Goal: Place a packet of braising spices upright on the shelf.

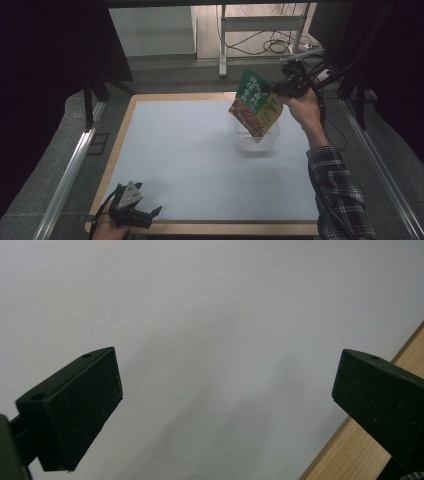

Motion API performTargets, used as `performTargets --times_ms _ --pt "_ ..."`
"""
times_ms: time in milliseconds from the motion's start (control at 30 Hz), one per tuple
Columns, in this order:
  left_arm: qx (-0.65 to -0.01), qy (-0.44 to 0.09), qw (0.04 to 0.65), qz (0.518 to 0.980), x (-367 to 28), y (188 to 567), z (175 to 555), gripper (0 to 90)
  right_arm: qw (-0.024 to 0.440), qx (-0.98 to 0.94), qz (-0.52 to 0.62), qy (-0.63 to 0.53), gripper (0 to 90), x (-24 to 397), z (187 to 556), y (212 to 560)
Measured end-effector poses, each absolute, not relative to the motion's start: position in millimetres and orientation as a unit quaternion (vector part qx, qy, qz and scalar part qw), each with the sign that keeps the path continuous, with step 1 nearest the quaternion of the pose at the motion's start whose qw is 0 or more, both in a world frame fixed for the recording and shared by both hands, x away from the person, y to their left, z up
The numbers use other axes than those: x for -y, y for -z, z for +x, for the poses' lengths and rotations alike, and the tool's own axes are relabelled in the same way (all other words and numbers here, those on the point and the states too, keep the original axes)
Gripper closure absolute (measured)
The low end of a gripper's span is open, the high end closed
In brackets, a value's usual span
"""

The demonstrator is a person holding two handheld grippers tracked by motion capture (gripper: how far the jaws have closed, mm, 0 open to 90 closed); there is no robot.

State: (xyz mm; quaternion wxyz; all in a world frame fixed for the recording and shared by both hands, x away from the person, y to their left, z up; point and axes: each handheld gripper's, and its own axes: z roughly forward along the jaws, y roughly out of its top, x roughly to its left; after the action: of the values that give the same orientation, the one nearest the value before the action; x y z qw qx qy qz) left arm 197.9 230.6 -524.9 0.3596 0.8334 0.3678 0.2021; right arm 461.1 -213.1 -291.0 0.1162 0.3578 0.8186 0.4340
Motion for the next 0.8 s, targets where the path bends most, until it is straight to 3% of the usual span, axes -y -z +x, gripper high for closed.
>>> performTargets --times_ms 500,800 --pt "-0.367 -0.203 0.357 0.835 -230 525 198 0.0 0.122 -0.834 0.368 -0.393 88.9 234 458 293" --pt "-0.368 -0.203 0.358 0.834 -230 525 198 0.0 0.091 -0.851 0.332 -0.397 88.9 236 452 292"
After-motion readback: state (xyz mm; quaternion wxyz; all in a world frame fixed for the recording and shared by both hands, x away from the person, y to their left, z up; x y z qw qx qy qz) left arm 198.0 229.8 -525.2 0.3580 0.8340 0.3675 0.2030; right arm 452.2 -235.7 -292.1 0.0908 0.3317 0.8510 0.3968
